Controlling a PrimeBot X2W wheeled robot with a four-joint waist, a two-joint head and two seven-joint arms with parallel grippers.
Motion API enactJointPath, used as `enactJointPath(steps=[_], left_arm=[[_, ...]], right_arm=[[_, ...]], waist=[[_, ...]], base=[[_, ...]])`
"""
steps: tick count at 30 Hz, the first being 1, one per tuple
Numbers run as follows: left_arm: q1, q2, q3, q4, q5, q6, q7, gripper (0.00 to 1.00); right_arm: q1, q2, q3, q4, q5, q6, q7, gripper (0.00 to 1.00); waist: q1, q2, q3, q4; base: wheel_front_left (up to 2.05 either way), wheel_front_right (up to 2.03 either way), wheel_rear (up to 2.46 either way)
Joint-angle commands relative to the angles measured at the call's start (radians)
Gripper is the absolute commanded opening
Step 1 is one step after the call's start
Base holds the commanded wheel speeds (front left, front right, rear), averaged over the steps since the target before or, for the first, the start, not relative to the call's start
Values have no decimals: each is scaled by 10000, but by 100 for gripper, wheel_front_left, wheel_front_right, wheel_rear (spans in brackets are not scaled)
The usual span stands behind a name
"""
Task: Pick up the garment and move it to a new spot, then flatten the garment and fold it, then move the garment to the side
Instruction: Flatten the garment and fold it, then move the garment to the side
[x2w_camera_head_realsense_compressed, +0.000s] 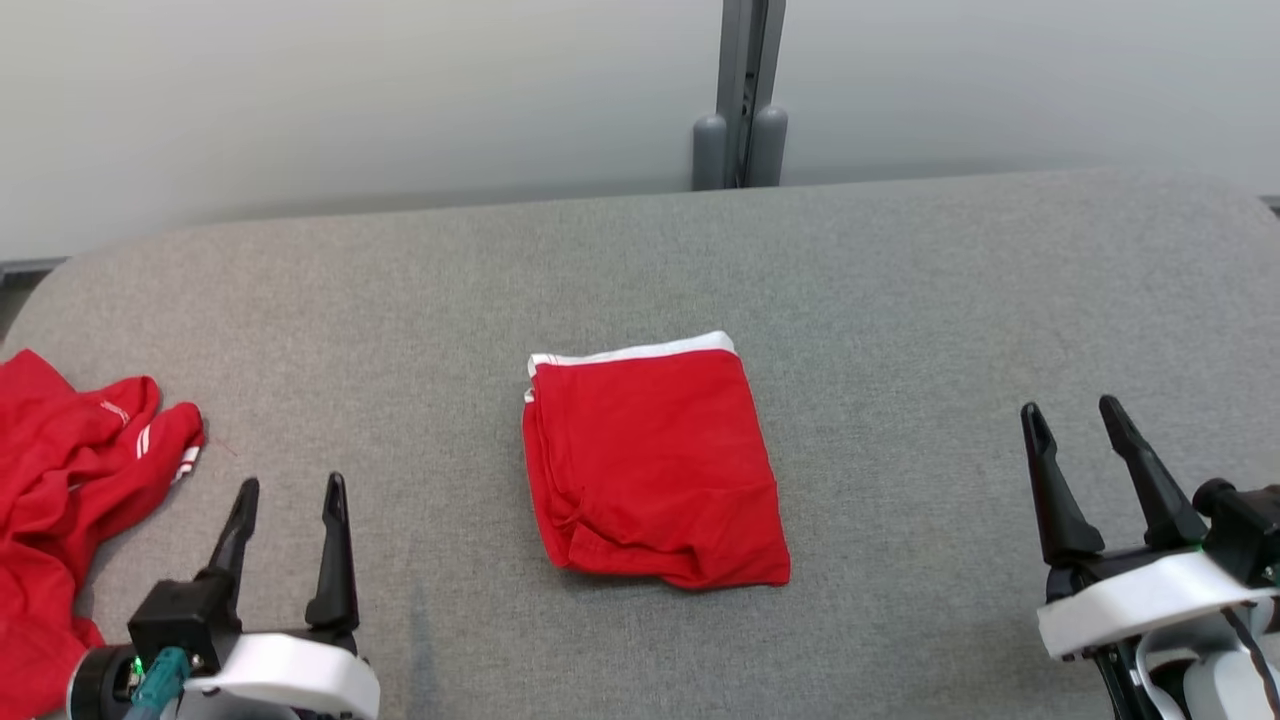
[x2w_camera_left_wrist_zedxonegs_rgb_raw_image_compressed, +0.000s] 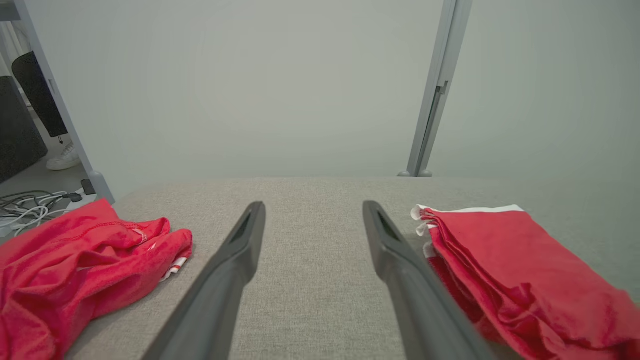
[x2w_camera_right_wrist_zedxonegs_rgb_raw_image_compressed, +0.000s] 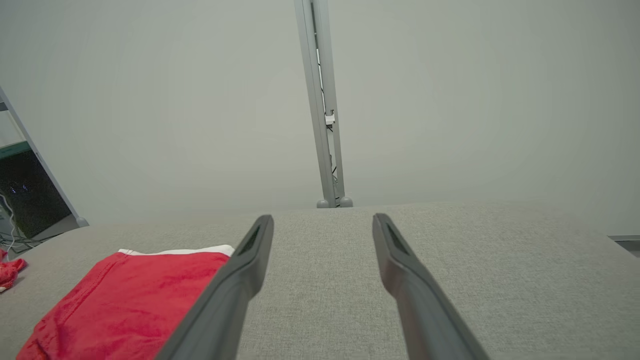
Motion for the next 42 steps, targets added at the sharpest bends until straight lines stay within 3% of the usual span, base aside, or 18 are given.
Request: enactJointPath(steps=[1, 14, 42], left_arm=[[200, 82, -9, -99, -15, 64, 62, 100], [1031, 245, -183, -603, -69, 261, 594, 100], [1048, 369, -359, -915, -99, 459, 769, 100]], right_arm=[[217, -18, -75, -1, -46, 1, 79, 100], [1048, 111, -542, -276, -485, 3, 687, 100], [1218, 265, -671, -635, -570, 1, 870, 100]], waist=[[0, 0, -260, -40], [0, 0, -909, 34], [0, 0, -724, 55]], base=[[0, 0, 0], [0, 0, 0], [0, 0, 0]])
